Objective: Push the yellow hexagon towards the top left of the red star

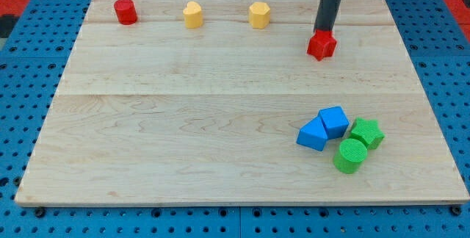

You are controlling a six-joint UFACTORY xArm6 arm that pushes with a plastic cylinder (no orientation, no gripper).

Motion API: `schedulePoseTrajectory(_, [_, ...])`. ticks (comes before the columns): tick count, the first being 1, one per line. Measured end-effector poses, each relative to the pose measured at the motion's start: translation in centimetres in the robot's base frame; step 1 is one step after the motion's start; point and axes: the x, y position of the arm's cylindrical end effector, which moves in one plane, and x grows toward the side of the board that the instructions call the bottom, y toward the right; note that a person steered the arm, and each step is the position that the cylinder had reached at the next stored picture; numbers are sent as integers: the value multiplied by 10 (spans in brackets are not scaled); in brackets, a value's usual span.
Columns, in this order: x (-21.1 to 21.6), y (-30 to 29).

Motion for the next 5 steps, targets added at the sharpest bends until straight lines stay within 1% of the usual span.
schedulePoseTrajectory(1, [31,-19])
schedulePoseTrajectory(2, [77,-29])
schedulePoseTrajectory(3, [104,2])
schedulePoseTrajectory(4, [109,20])
schedulePoseTrajectory(5, [56,83])
